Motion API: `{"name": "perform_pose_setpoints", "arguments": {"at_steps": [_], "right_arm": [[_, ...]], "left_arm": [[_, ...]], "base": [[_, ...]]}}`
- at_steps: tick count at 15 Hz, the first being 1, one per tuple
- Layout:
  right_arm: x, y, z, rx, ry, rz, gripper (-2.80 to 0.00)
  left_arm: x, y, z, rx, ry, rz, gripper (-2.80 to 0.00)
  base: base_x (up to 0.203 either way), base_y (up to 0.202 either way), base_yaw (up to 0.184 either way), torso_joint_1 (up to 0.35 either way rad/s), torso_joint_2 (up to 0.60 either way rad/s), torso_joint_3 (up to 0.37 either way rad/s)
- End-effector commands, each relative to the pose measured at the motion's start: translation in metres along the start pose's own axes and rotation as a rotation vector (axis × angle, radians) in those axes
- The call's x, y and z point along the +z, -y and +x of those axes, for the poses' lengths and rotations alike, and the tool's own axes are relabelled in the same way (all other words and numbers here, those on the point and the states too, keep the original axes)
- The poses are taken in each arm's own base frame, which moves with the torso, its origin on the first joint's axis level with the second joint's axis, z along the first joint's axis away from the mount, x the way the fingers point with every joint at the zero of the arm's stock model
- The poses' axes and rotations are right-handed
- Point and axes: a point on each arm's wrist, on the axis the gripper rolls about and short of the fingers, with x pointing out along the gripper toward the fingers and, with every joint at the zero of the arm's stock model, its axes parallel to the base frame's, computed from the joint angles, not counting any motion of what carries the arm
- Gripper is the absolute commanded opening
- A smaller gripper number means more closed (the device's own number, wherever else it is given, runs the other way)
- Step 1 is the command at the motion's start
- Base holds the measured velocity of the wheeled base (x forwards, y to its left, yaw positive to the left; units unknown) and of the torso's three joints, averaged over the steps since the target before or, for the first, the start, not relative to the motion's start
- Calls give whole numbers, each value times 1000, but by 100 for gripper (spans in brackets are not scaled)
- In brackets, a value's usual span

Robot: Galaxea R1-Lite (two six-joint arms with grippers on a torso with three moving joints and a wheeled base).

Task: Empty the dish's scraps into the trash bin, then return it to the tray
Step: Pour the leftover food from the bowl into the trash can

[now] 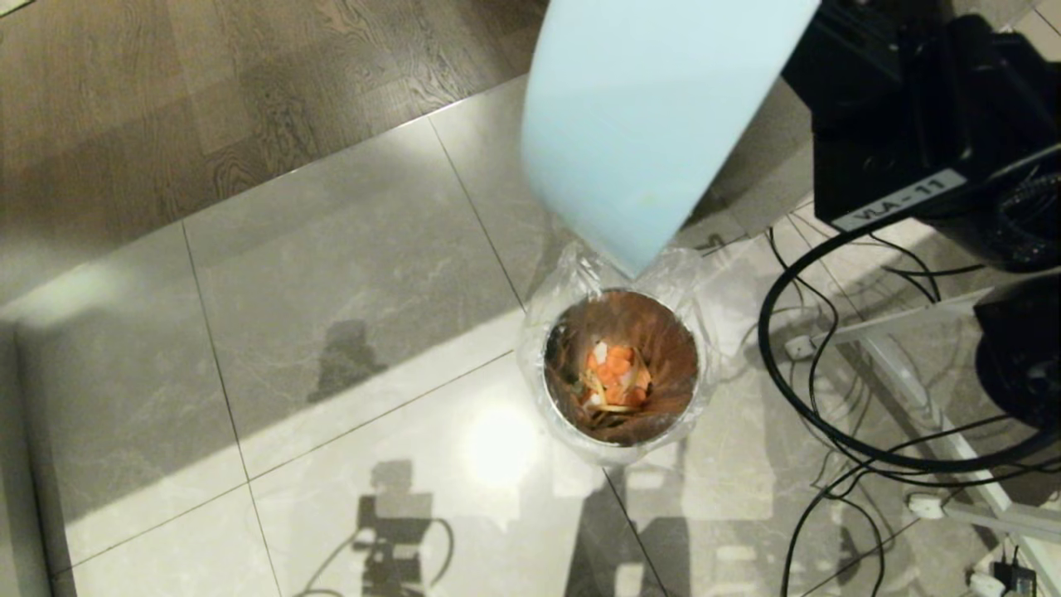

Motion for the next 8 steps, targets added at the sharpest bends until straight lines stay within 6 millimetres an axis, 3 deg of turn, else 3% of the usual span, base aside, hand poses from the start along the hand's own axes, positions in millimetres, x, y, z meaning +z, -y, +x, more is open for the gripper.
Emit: {"name": "perform_pose_setpoints", "arguments": {"at_steps": [1, 8], "right_arm": [[1, -3, 0, 4, 22, -21, -280], [-4, 1, 5, 6, 35, -45, -280]], "left_arm": [[0, 0, 0, 0, -1, 0, -280], [0, 0, 0, 0, -1, 0, -280]], "base": [[0, 0, 0, 0, 0, 0], [0, 0, 0, 0, 0, 0]]}}
